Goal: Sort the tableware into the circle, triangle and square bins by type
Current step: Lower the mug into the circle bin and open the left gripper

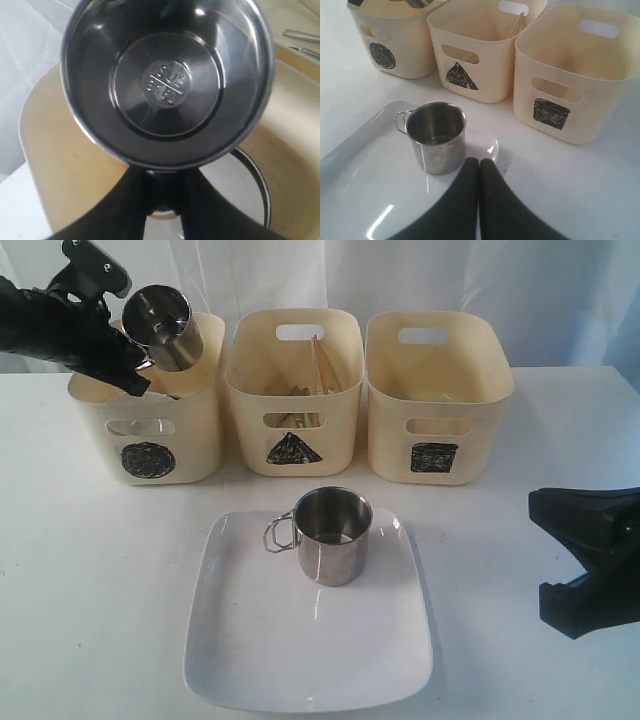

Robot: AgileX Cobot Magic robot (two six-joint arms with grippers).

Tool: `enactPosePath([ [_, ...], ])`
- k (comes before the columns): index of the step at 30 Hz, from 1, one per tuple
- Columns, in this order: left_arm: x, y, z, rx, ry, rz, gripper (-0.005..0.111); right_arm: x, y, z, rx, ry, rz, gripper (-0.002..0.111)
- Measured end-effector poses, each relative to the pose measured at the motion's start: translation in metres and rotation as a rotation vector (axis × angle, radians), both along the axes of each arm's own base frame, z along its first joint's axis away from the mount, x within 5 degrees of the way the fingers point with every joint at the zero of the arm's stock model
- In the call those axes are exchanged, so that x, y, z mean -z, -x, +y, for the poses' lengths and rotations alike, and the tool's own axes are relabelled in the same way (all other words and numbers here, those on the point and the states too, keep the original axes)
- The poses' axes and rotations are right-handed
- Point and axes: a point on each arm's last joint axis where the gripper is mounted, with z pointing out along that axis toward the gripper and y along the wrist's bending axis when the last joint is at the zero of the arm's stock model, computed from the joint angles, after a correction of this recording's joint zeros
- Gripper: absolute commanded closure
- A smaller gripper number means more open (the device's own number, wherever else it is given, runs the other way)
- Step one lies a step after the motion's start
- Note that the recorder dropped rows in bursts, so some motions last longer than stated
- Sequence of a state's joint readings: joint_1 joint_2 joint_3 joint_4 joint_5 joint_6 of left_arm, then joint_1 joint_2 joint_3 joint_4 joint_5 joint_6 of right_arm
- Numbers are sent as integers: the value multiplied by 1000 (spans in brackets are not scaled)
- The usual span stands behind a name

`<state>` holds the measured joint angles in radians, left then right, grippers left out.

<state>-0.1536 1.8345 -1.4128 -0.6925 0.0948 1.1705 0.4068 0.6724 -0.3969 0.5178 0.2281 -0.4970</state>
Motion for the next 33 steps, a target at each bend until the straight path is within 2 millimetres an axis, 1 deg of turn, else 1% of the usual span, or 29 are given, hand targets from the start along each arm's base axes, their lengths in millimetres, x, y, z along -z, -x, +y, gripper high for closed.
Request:
enactPosePath([
  [3,0,0,0,-15,24,9,74,0,0,0,0,0,0,108],
  [7,0,0,0,-22,35,13,72,0,0,0,0,0,0,108],
  [13,0,1,-1,-37,75,38,72,0,0,0,0,0,0,108],
  [16,-3,5,-3,-39,129,80,72,0,0,0,0,0,0,108],
  [20,-18,19,-8,-27,229,160,72,0,0,0,0,0,0,108],
  [23,-34,39,-13,-3,327,274,72,0,0,0,0,0,0,108],
  [25,-40,53,-17,43,360,371,72,0,0,0,0,0,0,108],
  [30,-38,83,-26,206,360,644,72,0,0,0,0,0,0,108],
  [33,-40,89,-29,264,382,695,72,0,0,0,0,0,0,108],
])
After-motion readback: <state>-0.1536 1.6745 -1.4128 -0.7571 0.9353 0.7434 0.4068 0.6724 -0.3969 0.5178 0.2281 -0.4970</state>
